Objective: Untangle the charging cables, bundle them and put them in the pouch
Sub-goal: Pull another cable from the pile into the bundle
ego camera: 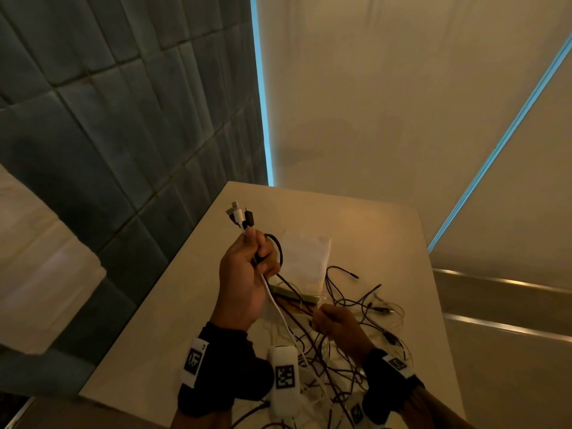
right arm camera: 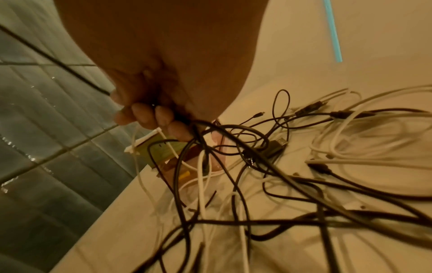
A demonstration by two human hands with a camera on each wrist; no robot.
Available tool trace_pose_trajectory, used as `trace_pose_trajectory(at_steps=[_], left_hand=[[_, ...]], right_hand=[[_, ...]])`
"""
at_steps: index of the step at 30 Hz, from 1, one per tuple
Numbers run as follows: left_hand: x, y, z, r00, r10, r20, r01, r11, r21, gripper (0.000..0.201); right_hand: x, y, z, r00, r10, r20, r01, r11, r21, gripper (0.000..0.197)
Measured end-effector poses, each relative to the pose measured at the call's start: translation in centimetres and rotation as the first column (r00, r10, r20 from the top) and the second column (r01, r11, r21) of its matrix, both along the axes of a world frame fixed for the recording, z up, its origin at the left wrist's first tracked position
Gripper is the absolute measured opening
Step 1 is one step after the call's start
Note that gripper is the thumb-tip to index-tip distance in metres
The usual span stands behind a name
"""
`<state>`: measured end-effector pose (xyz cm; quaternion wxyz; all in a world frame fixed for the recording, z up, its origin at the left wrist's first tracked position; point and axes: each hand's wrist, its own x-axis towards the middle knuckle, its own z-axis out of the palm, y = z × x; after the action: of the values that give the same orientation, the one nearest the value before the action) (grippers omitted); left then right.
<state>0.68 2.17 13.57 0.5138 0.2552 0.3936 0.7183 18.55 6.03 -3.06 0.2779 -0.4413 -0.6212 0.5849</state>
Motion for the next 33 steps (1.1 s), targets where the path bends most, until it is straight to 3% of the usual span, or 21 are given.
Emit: trace_pose_trajectory(at_steps=[7,12,15,18,22,28,31,33], left_hand=[[0.2,0.6,-1.5,0.991,0.061,-0.123,-0.08,0.985,-0.154,0.036],[1.2,0.6,-1.7,0.969,0.047,-0.241,-0.112,0.959,-0.26,0.036],[1.4,0.3,-0.8,0.999,-0.004,-0.041,-0.005,0.974,-0.227,0.035],[1.1,0.0,-0.1,0.988,-0.073,0.138,0.087,0.992,-0.093,0.033],[0.7,0.2,0.0,0.982,-0.055,0.182,0.058,0.998,-0.01,0.035],[2.3,0.2,-1.2,0.993,-0.115,-0.031,0.112,0.99,-0.089,0.034],[2.6,0.6,-1.9,0.949,-0.192,-0.252,0.15,0.973,-0.175,0.034],[2.4,0.7,-1.9,0.916,-0.178,-0.36,0.095,0.967,-0.237,0.034]], right_hand=[[-1.8,2.5,7.2,0.963,-0.158,-0.218,0.154,0.987,-0.033,0.02],[-3.8,1.5,12.7,0.944,-0.01,-0.331,0.059,0.988,0.14,0.017],[-4.5,0.6,13.6,0.953,0.146,-0.265,-0.083,0.968,0.235,0.017],[-4.1,0.3,12.4,0.957,0.183,-0.224,-0.135,0.967,0.215,0.024],[-1.5,-0.1,9.7,0.966,0.228,-0.123,-0.196,0.953,0.231,0.033],[4.6,-1.7,7.1,0.996,0.084,0.03,-0.089,0.926,0.367,0.036],[9.0,-2.6,6.9,0.991,-0.119,0.063,0.089,0.929,0.359,0.034],[13.2,-3.5,6.2,0.952,-0.279,0.122,0.234,0.926,0.296,0.036]])
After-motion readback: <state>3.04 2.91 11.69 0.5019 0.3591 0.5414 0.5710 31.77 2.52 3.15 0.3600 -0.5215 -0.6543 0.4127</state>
